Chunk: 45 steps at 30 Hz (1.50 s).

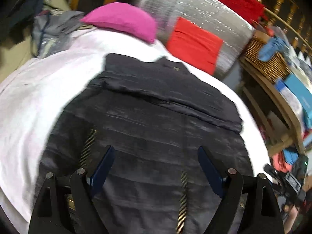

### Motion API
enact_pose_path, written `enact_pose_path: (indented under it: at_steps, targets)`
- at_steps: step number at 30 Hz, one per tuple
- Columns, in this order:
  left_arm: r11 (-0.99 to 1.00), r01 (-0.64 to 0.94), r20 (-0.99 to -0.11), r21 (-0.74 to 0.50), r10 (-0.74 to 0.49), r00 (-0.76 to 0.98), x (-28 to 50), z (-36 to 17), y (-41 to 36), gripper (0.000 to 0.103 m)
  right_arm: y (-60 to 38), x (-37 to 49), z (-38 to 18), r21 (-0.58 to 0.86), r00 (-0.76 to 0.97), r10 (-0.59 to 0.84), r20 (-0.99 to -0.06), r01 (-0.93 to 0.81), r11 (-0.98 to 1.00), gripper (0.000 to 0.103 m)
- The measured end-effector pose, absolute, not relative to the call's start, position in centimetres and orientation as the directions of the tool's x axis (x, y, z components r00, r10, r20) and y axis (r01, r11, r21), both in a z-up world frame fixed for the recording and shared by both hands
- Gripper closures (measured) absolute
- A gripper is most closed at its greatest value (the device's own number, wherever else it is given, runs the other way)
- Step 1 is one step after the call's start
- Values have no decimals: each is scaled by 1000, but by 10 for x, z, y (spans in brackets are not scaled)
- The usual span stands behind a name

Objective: Fold large clothes

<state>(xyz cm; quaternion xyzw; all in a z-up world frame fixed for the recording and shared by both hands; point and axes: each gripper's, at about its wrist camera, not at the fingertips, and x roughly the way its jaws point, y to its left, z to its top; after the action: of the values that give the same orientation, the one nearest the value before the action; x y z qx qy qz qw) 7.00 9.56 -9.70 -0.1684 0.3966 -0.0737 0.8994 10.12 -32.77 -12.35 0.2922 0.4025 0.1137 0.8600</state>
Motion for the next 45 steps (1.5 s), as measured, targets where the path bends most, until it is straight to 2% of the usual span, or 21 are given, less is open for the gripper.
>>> enact_pose_path:
  at_steps: [7,14,22,27,33,39,45]
  targets:
    - [947,169,-660,-273,-312,683,54,-81,51,16,-326,94,-106,606,678,438,-591,13,796,16]
    - [952,132,-666,-276,-289,687,62,-76,49,16,-330,90,-109,657,687,481,-544,-7,754,16]
    - [951,184,-674,-248,-306,673,58,-79,37,16,-344,86,-112,675,703,474,-530,11,737,16]
    - [956,150,-684,-253,-286,671,60,-93,68,16,-352,78,-116,640,698,440,-566,34,768,16]
    - [954,10,-713,-299,-231,662,57,-111,138,16,-368,72,-129,627,679,414,-606,88,774,16]
    - [950,-97,-705,-298,-150,693,42,-104,206,16,-364,61,-136,600,654,402,-640,100,793,16]
    - [931,-168,-684,-324,-108,721,28,-89,256,16,-348,55,-133,604,653,412,-636,89,792,16]
